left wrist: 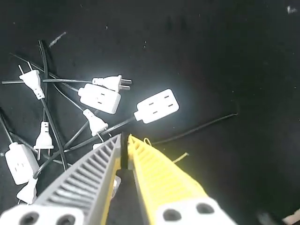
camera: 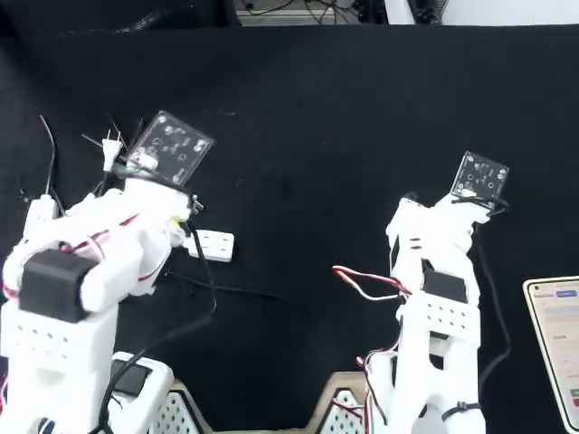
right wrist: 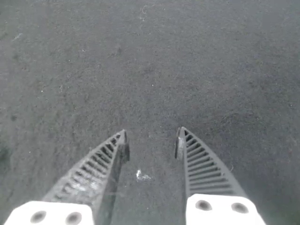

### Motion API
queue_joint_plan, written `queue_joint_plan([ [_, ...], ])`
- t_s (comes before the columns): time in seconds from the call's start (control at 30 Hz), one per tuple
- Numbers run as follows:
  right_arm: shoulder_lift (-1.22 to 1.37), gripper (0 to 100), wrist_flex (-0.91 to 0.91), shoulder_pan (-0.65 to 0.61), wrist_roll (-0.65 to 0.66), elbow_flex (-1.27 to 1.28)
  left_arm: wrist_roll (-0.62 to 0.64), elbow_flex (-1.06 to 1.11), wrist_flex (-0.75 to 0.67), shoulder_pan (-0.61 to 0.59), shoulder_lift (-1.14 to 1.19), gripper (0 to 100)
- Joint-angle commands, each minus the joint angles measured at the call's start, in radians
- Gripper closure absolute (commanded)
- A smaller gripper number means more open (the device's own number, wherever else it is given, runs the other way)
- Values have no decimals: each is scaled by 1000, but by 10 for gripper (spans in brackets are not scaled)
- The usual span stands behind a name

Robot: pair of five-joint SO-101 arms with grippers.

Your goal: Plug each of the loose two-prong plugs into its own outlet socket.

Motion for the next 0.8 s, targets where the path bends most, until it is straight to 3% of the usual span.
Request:
queue_joint_plan([
  [0.0, -22, 832, -20, -15, 0, -18, -55, -4, 26, -47, 34, 970],
  [0.13, -22, 832, -20, -17, 0, -18, -153, 117, 15, -124, 104, 925],
  [0.27, -24, 832, -18, -51, 0, -16, -173, 297, -152, -153, 184, 819],
  [0.77, -22, 832, -18, -46, 0, -16, 58, 664, -798, 38, 272, 798],
])
